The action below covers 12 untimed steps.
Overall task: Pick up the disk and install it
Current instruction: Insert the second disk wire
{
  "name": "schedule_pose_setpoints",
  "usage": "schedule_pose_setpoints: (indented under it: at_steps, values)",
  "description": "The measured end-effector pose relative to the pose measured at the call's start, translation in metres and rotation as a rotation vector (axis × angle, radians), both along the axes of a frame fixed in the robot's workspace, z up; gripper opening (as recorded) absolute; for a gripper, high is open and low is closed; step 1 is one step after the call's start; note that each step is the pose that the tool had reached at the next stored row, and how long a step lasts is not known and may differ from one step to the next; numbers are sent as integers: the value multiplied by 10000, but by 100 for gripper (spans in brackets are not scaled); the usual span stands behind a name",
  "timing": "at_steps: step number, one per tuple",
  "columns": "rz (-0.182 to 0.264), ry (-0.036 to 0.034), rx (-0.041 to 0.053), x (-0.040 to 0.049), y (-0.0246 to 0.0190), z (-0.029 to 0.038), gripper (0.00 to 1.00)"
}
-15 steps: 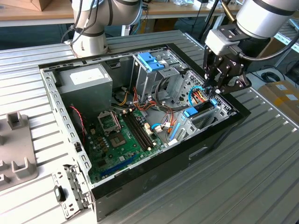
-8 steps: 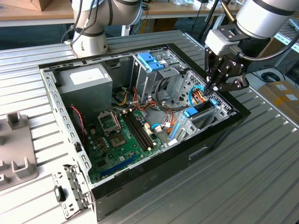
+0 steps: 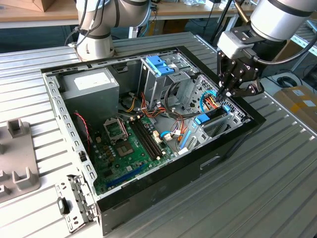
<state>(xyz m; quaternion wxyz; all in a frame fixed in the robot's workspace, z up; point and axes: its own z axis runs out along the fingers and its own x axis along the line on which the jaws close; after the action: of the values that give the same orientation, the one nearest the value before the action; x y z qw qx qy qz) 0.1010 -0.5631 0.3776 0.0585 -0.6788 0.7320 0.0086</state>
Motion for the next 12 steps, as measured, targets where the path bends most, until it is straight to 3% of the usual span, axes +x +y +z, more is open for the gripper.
schedule_pose_setpoints:
  at_steps: [12]
  values:
    - [0,0,-2,-106,-98,-32,16]
